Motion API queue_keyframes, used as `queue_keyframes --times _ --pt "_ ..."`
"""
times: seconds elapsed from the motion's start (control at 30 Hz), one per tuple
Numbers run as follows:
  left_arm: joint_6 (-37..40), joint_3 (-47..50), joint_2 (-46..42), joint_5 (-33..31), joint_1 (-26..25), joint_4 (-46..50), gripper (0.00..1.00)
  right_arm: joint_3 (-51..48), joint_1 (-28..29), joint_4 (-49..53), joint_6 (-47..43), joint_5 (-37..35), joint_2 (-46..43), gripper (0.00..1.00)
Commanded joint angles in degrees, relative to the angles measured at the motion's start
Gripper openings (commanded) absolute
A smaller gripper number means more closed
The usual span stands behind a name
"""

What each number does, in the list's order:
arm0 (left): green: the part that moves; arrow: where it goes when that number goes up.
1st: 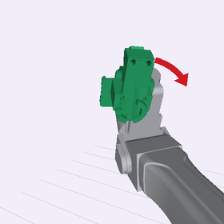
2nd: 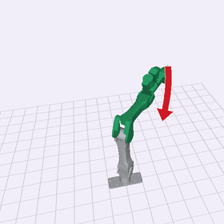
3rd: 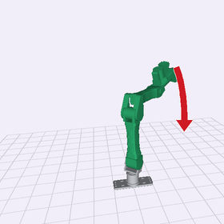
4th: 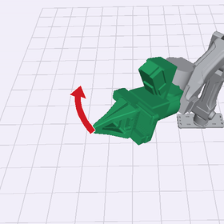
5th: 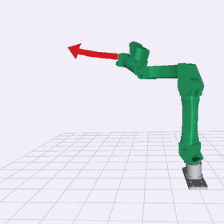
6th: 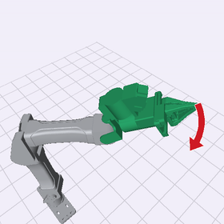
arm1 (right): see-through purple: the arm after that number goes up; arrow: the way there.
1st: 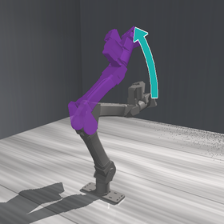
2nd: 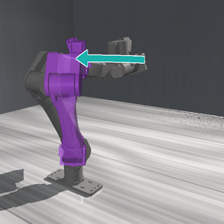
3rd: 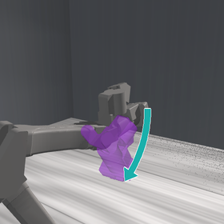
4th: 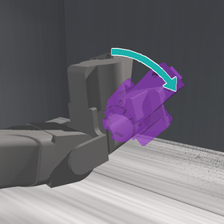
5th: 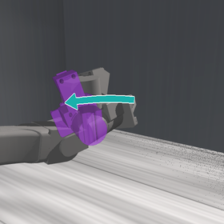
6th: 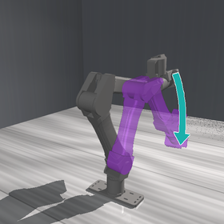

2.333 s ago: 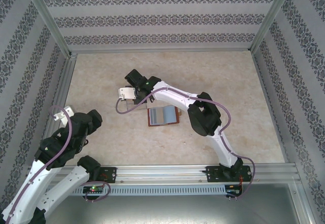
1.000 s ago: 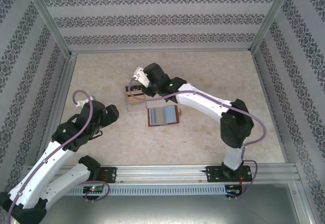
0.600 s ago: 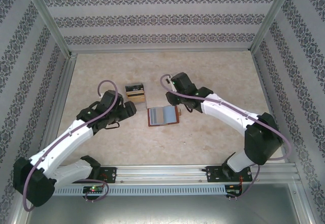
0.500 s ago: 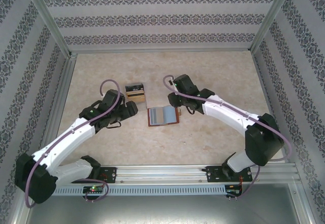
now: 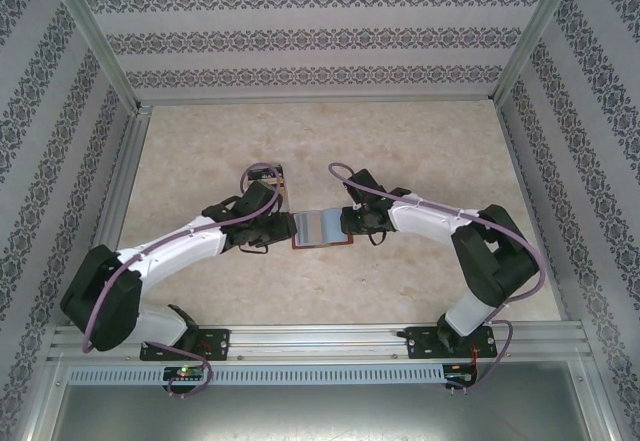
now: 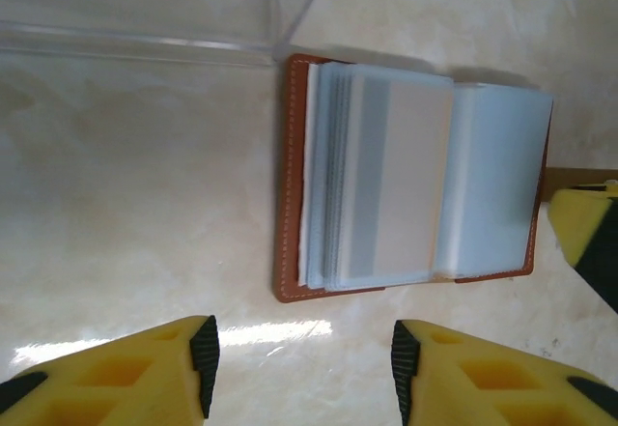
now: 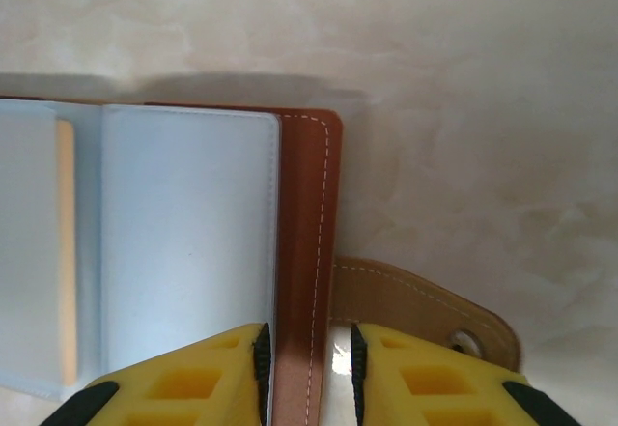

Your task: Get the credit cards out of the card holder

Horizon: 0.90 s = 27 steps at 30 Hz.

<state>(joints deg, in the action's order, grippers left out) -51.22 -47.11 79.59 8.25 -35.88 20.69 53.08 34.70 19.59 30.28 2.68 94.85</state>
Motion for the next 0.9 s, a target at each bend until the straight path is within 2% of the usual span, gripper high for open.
queue_keyframes --times 0.0,0.17,0.23,0.33,0.53,0.87 --pt "-0.3 -1.6 2.6 1.7 -1.3 -4.2 0.52 1.3 -0.1 -0.2 0.9 1.8 2.3 0.3" --pt "0.5 -3.6 6.7 2.0 -2.1 -4.8 0.52 1.2 0.2 -0.6 1.3 2.1 3.9 0.29" --pt "0.7 -4.1 8.4 3.0 -2.3 -5.9 0.49 0.8 0.3 -0.8 1.4 2.5 4.5 0.26" --pt "1.3 -4.9 10.7 4.0 -2.3 -6.7 0.47 0.3 0.4 -1.2 1.8 3.1 5.2 0.18" --pt "2.2 -6.0 14.0 4.4 -2.4 -7.2 0.43 -0.5 0.8 -1.5 2.5 2.8 5.0 0.18" --pt "2.9 -7.1 17.7 4.8 -2.4 -7.7 0.43 -0.3 1.2 -1.6 2.9 3.1 5.2 0.18"
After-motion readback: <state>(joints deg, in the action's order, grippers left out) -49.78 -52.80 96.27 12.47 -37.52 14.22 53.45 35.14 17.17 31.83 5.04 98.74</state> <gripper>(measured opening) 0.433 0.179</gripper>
